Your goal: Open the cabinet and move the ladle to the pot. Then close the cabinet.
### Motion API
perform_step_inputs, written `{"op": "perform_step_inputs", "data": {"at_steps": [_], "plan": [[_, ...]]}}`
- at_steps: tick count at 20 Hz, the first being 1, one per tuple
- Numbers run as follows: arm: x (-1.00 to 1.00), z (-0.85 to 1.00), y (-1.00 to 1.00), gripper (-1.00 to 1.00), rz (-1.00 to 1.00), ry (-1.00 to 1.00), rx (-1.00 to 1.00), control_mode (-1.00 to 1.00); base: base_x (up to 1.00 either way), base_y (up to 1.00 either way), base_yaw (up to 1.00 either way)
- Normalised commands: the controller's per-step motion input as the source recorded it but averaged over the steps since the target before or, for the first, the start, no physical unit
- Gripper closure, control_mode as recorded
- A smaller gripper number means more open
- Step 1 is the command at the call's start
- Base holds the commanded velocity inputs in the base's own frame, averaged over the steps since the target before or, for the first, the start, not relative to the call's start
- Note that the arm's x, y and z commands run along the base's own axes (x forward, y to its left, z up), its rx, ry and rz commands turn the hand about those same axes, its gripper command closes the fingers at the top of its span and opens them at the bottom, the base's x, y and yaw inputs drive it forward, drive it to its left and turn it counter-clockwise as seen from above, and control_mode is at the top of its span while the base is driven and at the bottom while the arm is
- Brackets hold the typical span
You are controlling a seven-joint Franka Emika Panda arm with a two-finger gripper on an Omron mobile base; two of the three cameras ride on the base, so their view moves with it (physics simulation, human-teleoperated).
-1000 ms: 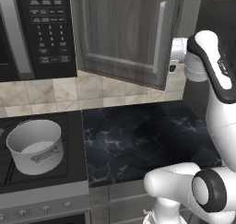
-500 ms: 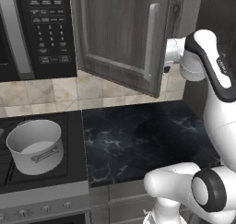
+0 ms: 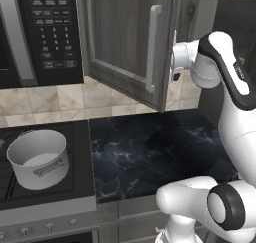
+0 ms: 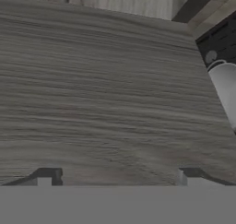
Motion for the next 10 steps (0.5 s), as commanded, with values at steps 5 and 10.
{"op": "perform_step_inputs", "data": {"at_steps": [5, 10], "plan": [[0.09, -0.12, 0.1, -1.0, -0.07, -0.1, 0.0, -1.0, 0.0, 0.0, 0.0], [0.02, -0.08, 0.0, -1.0, -0.07, 0.0, -0.01, -1.0, 0.0, 0.0, 0.0]]}}
